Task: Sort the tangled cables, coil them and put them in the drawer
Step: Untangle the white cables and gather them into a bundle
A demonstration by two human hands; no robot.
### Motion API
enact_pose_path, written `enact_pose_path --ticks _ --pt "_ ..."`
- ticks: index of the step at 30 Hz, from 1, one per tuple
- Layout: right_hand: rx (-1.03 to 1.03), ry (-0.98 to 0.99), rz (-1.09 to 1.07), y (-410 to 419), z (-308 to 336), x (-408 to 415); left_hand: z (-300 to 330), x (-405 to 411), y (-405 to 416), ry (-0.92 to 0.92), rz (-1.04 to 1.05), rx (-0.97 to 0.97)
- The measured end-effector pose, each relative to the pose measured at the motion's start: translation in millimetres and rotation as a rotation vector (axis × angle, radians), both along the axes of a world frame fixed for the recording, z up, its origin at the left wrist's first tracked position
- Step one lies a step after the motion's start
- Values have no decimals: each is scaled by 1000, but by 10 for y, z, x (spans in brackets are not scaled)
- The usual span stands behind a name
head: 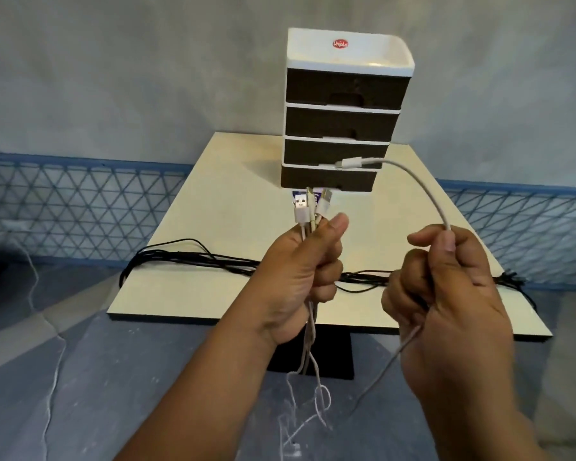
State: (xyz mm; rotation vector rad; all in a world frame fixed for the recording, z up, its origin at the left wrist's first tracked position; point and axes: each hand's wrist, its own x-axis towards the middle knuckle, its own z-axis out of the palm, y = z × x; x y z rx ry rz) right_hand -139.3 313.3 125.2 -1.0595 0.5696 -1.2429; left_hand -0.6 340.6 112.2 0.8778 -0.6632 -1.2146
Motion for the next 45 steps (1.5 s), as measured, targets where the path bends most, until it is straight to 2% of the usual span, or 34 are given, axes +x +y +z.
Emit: enact_pose_path --ticks 4,10,16,22,25,27,29,30,33,35,38,41,45 --pt "-77 149 74 -94 -104 18 -24 -103 -55 56 -19 5" --pt "-224 343 204 9 -476 77 -13 -142 -135 94 219 34" --pt "-351 497 376 13 -696 17 -29 -240 -173 -35 298 89" --pt "-475 692 277 -68 -733 -96 24 -344 -229 -275 323 85" --pt "-605 813 186 -185 -818 -154 77 -365 -256 -267 283 -22" --pt "-561 759 152 -280 -812 -187 171 -364 -268 -176 218 -95" --pt "-474 604 151 -422 -699 -223 305 -369 -294 -185 159 -145" --pt "-493 569 180 -504 -621 -220 371 -375 -315 -204 133 -169" --pt "-481 448 455 -612 -407 -136 597 -441 -415 -192 71 -205" --pt "-467 426 460 -594 -439 -21 781 -464 -460 -167 44 -256" --pt "-455 542 457 -542 -780 56 1030 -406 -479 -182 69 -336" --pt "-332 672 511 -562 -1247 -50 1138 -260 -473 -188 149 -372" --pt "-313 969 644 -667 -1688 -279 1106 -107 -483 -62 205 -345"
